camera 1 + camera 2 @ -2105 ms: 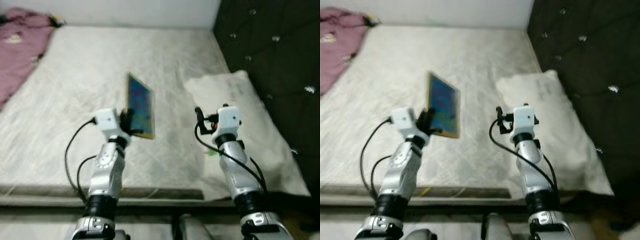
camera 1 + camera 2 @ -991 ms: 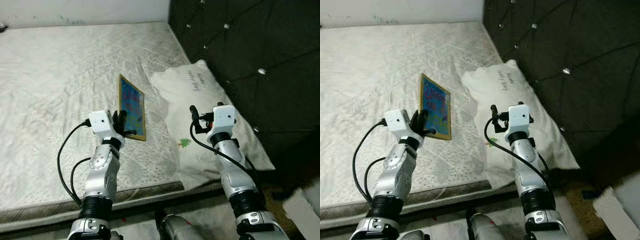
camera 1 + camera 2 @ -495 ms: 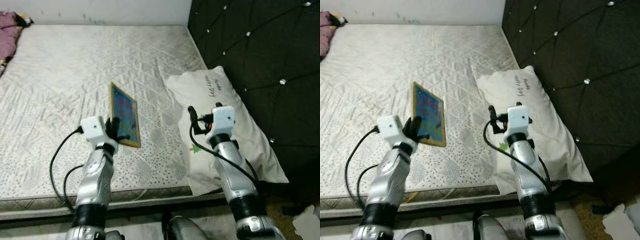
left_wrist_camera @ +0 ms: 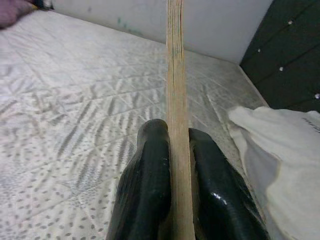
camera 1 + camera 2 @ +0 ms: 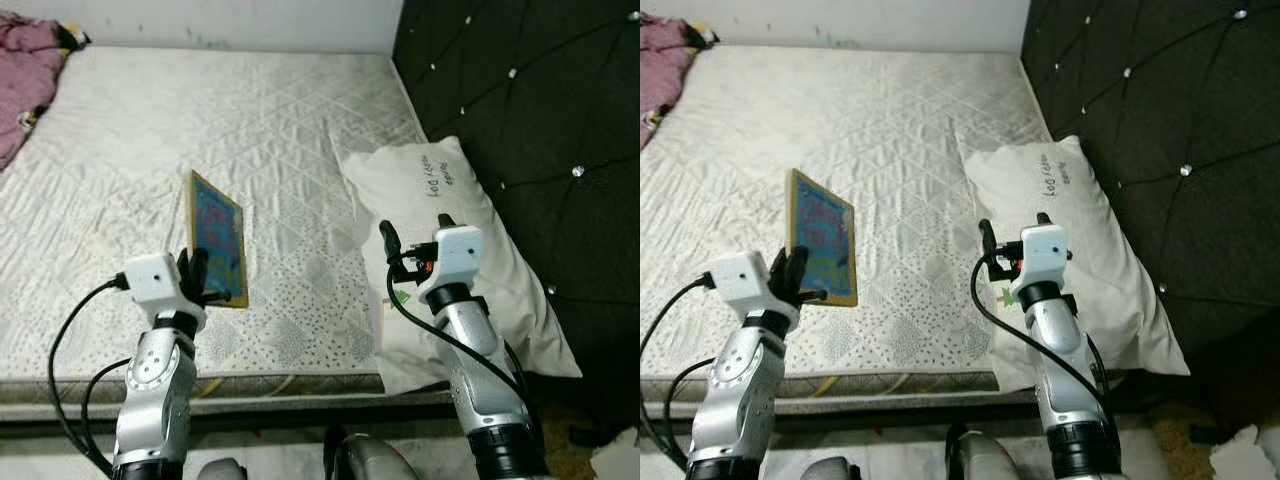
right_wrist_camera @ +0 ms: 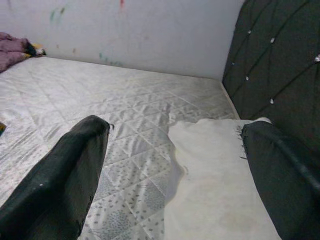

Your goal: Clean up the room

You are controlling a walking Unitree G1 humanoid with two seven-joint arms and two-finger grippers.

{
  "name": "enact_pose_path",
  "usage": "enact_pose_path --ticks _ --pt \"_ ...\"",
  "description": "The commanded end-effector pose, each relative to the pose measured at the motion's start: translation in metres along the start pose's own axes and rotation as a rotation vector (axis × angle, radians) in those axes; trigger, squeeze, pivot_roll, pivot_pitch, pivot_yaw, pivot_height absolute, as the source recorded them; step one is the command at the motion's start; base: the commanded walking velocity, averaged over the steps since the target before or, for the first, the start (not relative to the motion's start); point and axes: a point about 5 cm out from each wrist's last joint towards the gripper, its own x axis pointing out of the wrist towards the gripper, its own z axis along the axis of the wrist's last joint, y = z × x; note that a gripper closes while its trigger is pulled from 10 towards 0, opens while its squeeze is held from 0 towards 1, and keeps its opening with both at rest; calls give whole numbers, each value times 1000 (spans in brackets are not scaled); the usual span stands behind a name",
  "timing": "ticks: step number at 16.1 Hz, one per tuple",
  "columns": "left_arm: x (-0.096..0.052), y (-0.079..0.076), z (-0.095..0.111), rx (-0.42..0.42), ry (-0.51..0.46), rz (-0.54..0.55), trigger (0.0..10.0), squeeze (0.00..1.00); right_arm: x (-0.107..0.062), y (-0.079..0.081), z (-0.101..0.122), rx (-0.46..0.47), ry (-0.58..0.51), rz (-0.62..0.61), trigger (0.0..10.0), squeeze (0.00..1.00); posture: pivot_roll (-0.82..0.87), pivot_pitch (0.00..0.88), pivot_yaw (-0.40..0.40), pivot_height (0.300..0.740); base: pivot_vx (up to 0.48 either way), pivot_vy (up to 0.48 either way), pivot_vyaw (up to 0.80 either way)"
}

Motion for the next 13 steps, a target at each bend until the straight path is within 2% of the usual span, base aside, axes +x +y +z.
enact_pose_path --ticks 1,5,13 --pt "2 -3 11 5 -34 -16 10000 0 -1 -1 3 -1 3 -4 10000 0 6 100 -29 740 0 0 0" --pt "4 -6 13 8 -28 -21 10000 0 0 1 5 2 11 7 10000 0 3 98 -25 736 0 0 0" --pt "5 -7 13 -8 -18 -18 10000 0 -1 3 5 7 19 24 10000 0 2 101 -24 625 0 0 0"
